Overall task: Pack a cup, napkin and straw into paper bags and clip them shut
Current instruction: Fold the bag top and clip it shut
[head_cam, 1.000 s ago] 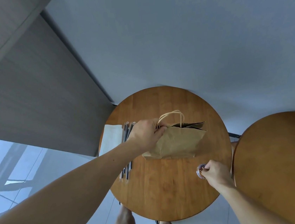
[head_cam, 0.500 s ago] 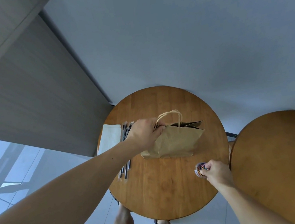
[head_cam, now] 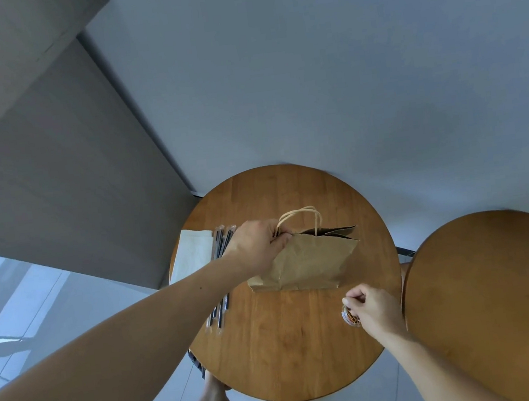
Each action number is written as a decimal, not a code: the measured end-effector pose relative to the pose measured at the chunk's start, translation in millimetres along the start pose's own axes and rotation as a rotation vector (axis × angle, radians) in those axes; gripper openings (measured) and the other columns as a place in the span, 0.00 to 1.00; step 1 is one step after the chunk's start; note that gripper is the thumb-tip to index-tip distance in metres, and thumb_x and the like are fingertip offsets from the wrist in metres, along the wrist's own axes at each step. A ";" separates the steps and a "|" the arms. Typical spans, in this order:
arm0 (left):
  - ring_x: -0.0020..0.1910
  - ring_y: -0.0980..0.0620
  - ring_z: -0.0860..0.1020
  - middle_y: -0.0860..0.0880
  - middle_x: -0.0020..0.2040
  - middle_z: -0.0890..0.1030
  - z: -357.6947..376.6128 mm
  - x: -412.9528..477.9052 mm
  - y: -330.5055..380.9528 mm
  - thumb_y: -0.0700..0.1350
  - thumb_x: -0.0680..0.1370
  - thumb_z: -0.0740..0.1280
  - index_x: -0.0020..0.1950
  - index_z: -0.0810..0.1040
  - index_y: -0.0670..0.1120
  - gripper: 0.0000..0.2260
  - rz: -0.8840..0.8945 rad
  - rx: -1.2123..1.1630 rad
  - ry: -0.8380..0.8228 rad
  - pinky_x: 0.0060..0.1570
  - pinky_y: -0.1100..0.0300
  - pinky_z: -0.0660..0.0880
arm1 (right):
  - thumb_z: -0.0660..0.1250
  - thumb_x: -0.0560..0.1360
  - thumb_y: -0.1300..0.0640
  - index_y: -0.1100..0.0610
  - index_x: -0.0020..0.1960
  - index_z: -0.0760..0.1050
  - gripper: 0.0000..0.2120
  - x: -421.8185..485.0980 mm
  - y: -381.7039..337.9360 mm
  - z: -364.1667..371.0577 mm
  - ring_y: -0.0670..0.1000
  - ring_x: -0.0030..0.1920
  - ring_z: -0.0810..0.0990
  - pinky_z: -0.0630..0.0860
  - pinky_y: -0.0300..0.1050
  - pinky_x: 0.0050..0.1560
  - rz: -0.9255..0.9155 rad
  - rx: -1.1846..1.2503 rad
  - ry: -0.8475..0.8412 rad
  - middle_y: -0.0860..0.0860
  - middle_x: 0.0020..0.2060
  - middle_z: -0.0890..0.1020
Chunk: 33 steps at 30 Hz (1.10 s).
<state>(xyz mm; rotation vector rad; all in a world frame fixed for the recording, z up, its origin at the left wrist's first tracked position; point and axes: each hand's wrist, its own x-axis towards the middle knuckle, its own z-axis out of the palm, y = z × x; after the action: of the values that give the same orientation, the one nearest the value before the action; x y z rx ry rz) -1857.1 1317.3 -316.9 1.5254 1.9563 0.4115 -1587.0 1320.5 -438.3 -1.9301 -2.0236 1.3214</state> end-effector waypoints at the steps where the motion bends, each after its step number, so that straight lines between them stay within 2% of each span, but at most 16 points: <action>1: 0.35 0.59 0.75 0.59 0.33 0.75 -0.5 0.5 -0.1 0.49 0.80 0.66 0.44 0.77 0.56 0.06 -0.006 -0.001 -0.007 0.33 0.68 0.68 | 0.72 0.75 0.54 0.45 0.41 0.78 0.06 -0.6 -12.0 -3.5 0.41 0.35 0.82 0.79 0.38 0.36 -0.038 -0.003 -0.015 0.42 0.32 0.82; 3: 0.35 0.59 0.75 0.60 0.33 0.75 -1.8 1.0 0.9 0.50 0.80 0.65 0.43 0.76 0.57 0.06 -0.006 0.009 -0.014 0.32 0.67 0.67 | 0.73 0.74 0.51 0.45 0.43 0.80 0.03 -1.9 -38.7 -10.5 0.38 0.38 0.81 0.74 0.31 0.37 -0.121 -0.012 -0.037 0.39 0.35 0.82; 5: 0.37 0.58 0.76 0.60 0.34 0.76 -3.2 2.4 2.0 0.50 0.80 0.66 0.45 0.78 0.56 0.05 -0.005 0.012 -0.026 0.34 0.65 0.69 | 0.75 0.73 0.53 0.43 0.41 0.80 0.06 -3.3 -66.7 -16.8 0.36 0.40 0.80 0.73 0.28 0.38 -0.202 0.058 -0.026 0.37 0.35 0.82; 8: 0.42 0.55 0.79 0.57 0.39 0.80 -5.2 4.3 2.5 0.49 0.80 0.66 0.50 0.82 0.53 0.06 -0.011 0.000 -0.048 0.42 0.59 0.76 | 0.74 0.74 0.57 0.44 0.42 0.81 0.08 -7.5 -104.2 -23.5 0.42 0.33 0.82 0.76 0.31 0.35 -0.238 0.271 -0.044 0.41 0.34 0.84; 10: 0.42 0.54 0.79 0.57 0.39 0.80 -6.7 4.7 3.0 0.49 0.80 0.66 0.50 0.83 0.53 0.06 -0.014 0.001 -0.057 0.43 0.57 0.77 | 0.71 0.76 0.58 0.46 0.46 0.80 0.06 -9.9 -123.5 -27.2 0.44 0.34 0.84 0.78 0.34 0.37 -0.266 0.328 -0.067 0.45 0.34 0.85; 15: 0.40 0.55 0.78 0.60 0.34 0.76 -10.5 8.2 4.9 0.50 0.80 0.66 0.49 0.83 0.54 0.06 -0.021 0.022 -0.061 0.39 0.59 0.75 | 0.72 0.75 0.60 0.49 0.42 0.79 0.06 -8.2 -152.1 -39.2 0.42 0.37 0.84 0.77 0.33 0.40 -0.434 0.284 0.034 0.46 0.35 0.84; 17: 0.38 0.54 0.77 0.59 0.32 0.75 -11.7 10.0 4.3 0.50 0.79 0.67 0.43 0.81 0.56 0.06 -0.020 0.040 -0.055 0.35 0.59 0.72 | 0.74 0.73 0.60 0.48 0.41 0.79 0.08 -5.1 -157.9 -42.7 0.43 0.39 0.82 0.76 0.32 0.41 -0.501 0.225 0.104 0.44 0.37 0.82; 19: 0.37 0.53 0.77 0.58 0.32 0.75 -12.0 10.4 4.8 0.50 0.80 0.66 0.38 0.77 0.57 0.10 -0.017 0.063 -0.052 0.33 0.59 0.70 | 0.74 0.73 0.60 0.46 0.41 0.79 0.10 -2.6 -161.6 -44.5 0.42 0.38 0.82 0.75 0.32 0.40 -0.510 0.229 0.125 0.43 0.34 0.83; 23: 0.43 0.51 0.80 0.55 0.42 0.81 -12.0 11.1 5.8 0.51 0.80 0.65 0.51 0.83 0.55 0.07 -0.034 0.068 -0.054 0.41 0.55 0.76 | 0.73 0.74 0.62 0.48 0.42 0.78 0.10 1.7 -165.2 -45.9 0.42 0.33 0.82 0.76 0.33 0.35 -0.480 0.294 0.112 0.42 0.33 0.83; 26: 0.42 0.52 0.79 0.56 0.39 0.77 -9.6 11.5 4.6 0.52 0.81 0.65 0.54 0.83 0.55 0.08 -0.043 0.067 -0.047 0.39 0.59 0.73 | 0.73 0.75 0.63 0.50 0.42 0.78 0.09 4.9 -166.4 -46.0 0.44 0.31 0.83 0.76 0.34 0.31 -0.442 0.349 0.104 0.44 0.35 0.83; 30: 0.40 0.53 0.77 0.58 0.35 0.74 -8.3 13.1 3.9 0.52 0.81 0.64 0.54 0.83 0.55 0.08 -0.038 0.071 -0.039 0.37 0.60 0.70 | 0.73 0.75 0.62 0.50 0.42 0.78 0.08 8.4 -168.6 -46.0 0.45 0.30 0.82 0.76 0.35 0.31 -0.461 0.295 0.126 0.44 0.34 0.83; 33: 0.42 0.51 0.79 0.55 0.39 0.78 -7.7 13.7 4.8 0.51 0.81 0.64 0.53 0.82 0.53 0.08 -0.029 0.077 -0.044 0.38 0.58 0.72 | 0.73 0.75 0.60 0.51 0.44 0.80 0.05 10.6 -167.5 -45.3 0.44 0.26 0.79 0.78 0.38 0.31 -0.496 0.210 0.164 0.43 0.33 0.82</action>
<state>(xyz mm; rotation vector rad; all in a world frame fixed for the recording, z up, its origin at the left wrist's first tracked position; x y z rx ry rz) -1860.4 1332.7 -312.0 1.5391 1.9781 0.2906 -1696.9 1377.3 -316.1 -1.2865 -2.0052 1.1510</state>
